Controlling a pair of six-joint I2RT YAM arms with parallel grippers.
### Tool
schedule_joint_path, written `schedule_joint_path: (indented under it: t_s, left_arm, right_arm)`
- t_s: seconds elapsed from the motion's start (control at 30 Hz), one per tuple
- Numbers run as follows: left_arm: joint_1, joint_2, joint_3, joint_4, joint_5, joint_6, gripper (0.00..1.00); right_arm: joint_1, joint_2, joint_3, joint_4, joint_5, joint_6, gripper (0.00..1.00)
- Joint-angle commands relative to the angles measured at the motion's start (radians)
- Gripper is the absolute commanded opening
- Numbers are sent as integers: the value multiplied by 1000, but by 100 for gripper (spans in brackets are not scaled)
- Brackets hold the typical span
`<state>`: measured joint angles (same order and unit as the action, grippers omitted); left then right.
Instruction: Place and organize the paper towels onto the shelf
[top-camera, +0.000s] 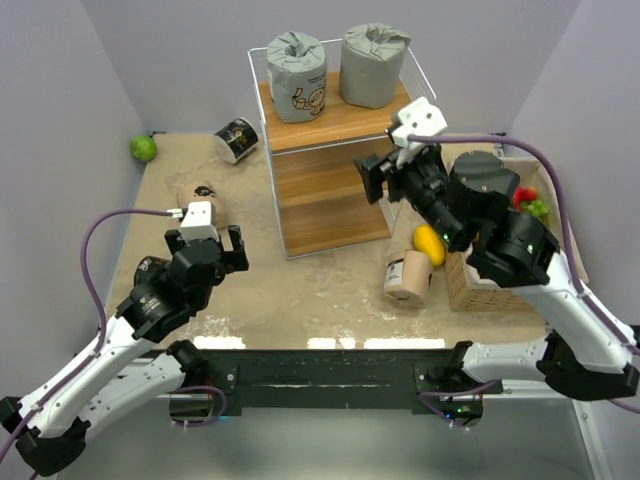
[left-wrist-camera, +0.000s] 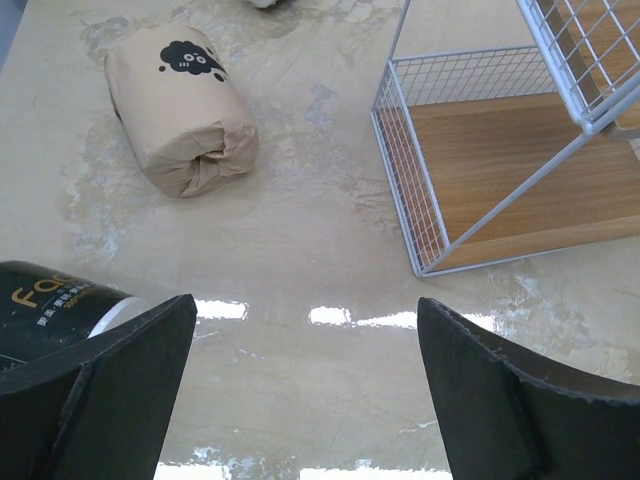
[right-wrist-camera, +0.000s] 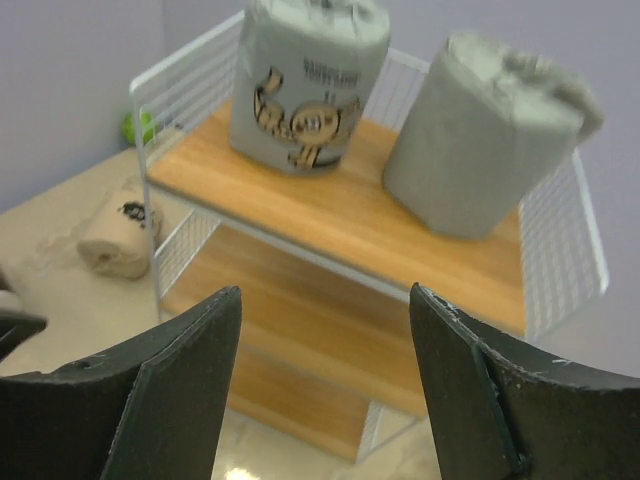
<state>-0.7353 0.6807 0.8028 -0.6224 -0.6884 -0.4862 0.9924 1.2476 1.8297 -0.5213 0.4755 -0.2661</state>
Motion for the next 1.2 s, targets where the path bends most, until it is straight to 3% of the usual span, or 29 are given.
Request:
schedule_joint_path:
  t_s: [0.0,0.17,0.3,0.47,0.67,0.73,1.0,1.17]
  left_arm:
    - [-1,17,-4,26,-17,0,97]
    - [-1,14,-1,24,-11,0,96]
    - [-1,6,-4,29,-14,3,97]
    - [-1,3,-4,27,-10,1,97]
    - [-1,-9,-10,43,12,14,97]
    - [-1,-6,-7,44,16,14,97]
    - [-1,-3,-5,39,23,18,97]
    - [-1,-29,-10,44,18,18,97]
  right_arm:
    - [0,-124,-226,-126,34,342,71]
    - [0,-273,-452,-195,41,539,71]
    - [-1,-364,-596,-262,228,742,72]
    - [-1,-386,-748,-328,325,896,73]
    - [-26,-341,-825,-309,354,921,74]
    - [-63,-335,-908,-196,313,912,73]
    - [-204,-258,-1055,-25,146,964,70]
    - [-221,-226,-1098,-14,143,981,69]
